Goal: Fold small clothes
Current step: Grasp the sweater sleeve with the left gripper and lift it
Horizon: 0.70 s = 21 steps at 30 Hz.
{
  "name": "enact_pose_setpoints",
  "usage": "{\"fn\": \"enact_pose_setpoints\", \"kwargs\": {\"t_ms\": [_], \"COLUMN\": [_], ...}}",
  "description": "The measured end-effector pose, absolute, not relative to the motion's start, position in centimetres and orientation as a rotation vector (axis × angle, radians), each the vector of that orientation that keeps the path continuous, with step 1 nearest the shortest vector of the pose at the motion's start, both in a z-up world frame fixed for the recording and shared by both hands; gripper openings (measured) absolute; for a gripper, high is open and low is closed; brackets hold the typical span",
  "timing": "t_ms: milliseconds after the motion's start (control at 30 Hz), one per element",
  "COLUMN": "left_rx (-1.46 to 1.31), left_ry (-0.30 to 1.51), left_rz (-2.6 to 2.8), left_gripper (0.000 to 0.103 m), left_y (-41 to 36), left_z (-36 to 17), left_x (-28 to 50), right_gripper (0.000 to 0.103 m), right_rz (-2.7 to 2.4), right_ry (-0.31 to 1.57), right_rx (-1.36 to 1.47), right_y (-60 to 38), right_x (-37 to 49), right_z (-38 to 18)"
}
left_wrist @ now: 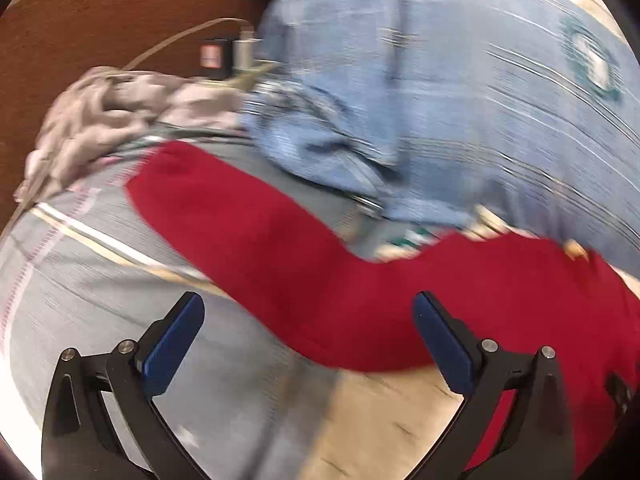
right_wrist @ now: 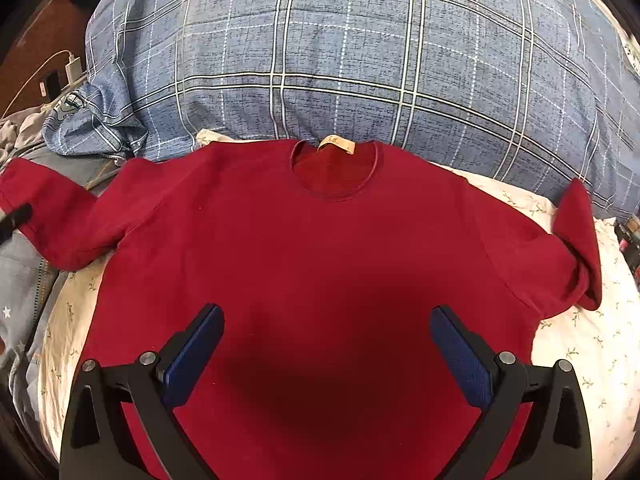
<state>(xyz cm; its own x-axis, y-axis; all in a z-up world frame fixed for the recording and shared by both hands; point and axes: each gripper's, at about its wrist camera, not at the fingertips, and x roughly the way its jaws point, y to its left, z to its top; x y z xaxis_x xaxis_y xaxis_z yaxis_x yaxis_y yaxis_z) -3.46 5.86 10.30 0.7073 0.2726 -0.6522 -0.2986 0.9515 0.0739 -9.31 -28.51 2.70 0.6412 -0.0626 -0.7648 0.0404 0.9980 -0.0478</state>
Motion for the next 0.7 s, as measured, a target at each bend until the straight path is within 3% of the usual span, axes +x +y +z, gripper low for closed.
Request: {"fn": "enact_pose_setpoints", "kwargs": {"t_ms": [233, 367, 400, 467, 500, 700], "left_rx": [-0.072, -0.023, -0.016, -0.015, -0.018, -0.128], "left_ry": [0.735, 0.719, 0.719, 0.702, 0.712, 0.732], "left_rz": [0.47, 0.484, 0.479, 0.465, 0.455, 0.244], "left_gripper": [0.102, 0.091, 0.084, 0.047, 0.007, 0.008], "left_y": [11.3, 11.7, 11.6, 11.6, 11.6, 8.8], "left_z": [9.6, 9.1, 9.1, 9.3, 9.3, 11.2], "left_x": [0.8, 2.6, 2.7, 3.0, 3.3, 2.3], "right_gripper": [0.103, 0.103, 0.103, 0.103, 0.102, 0.099], "right_rz": [-0.041, -0.041, -0.04, -0.042, -0.038, -0.009], "right_ry": [0.899, 0.901, 0.9, 0.899, 0.9, 0.866], "right_rx": [-0.012, -0.007, -0.005, 0.0, 0.009, 0.085], "right_y": [-28.1, -28.2, -28.3, -28.4, -28.6, -30.4], "right_x": [-9.0, -8.8, -8.8, -8.7, -8.7, -9.1], "right_z": [2.1, 2.2, 2.3, 2.4, 2.5, 3.5]}}
